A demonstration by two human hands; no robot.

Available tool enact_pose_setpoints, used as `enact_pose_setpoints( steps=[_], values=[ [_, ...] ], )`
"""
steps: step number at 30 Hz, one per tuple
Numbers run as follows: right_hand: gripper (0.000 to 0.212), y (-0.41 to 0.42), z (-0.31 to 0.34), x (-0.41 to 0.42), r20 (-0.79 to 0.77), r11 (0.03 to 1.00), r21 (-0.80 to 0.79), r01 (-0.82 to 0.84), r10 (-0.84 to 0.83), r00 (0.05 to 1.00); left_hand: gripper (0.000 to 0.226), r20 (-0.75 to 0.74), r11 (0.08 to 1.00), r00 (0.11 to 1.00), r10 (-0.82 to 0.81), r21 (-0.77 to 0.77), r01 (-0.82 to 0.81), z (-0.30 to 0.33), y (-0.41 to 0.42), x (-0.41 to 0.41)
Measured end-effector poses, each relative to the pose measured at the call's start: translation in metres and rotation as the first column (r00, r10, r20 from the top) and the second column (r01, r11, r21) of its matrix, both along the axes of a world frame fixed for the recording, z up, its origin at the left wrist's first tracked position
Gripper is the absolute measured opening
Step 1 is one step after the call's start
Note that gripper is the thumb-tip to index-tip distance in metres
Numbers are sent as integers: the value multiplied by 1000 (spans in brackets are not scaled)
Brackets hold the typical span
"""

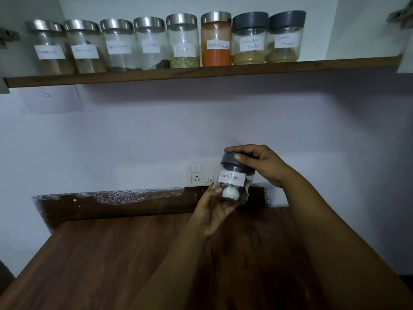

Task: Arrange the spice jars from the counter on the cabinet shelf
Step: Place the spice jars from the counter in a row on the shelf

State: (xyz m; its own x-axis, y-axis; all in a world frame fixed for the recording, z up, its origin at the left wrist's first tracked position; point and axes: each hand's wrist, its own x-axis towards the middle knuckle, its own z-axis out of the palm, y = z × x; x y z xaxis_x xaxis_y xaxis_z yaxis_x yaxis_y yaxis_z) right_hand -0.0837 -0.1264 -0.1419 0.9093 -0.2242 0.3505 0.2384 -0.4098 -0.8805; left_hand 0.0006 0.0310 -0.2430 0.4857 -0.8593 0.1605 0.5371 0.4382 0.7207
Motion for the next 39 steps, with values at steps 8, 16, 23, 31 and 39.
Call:
enact_pose_setpoints(
  steps=[8, 16, 23, 31, 39],
  values=[
    [80, -8, 22, -28, 125, 949, 143, 280, -298, 946, 94, 29, 993, 998, 55, -103, -51, 40, -19, -29],
    [105, -19, 63, -70, 77, 990, 134, 33, -44, 996, 64, 177, 934, 934, 311, -239, -266, 121, -56, -55],
    [100, -39, 125, -85, 325, 969, 138, 204, -239, 915, 57, 716, 857, 494, 493, -304, -415, 184, -92, -70],
    [86, -91, 193, -92, 457, 863, 14, 505, -455, 765, 59, 866, 670, -150, 477, -469, -575, 260, -132, -61],
    [99, -171, 214, -77, 219, 716, -242, 654, -617, 756, 43, 702, 324, -711, 51, -685, -653, 244, -167, -12]
  ],
)
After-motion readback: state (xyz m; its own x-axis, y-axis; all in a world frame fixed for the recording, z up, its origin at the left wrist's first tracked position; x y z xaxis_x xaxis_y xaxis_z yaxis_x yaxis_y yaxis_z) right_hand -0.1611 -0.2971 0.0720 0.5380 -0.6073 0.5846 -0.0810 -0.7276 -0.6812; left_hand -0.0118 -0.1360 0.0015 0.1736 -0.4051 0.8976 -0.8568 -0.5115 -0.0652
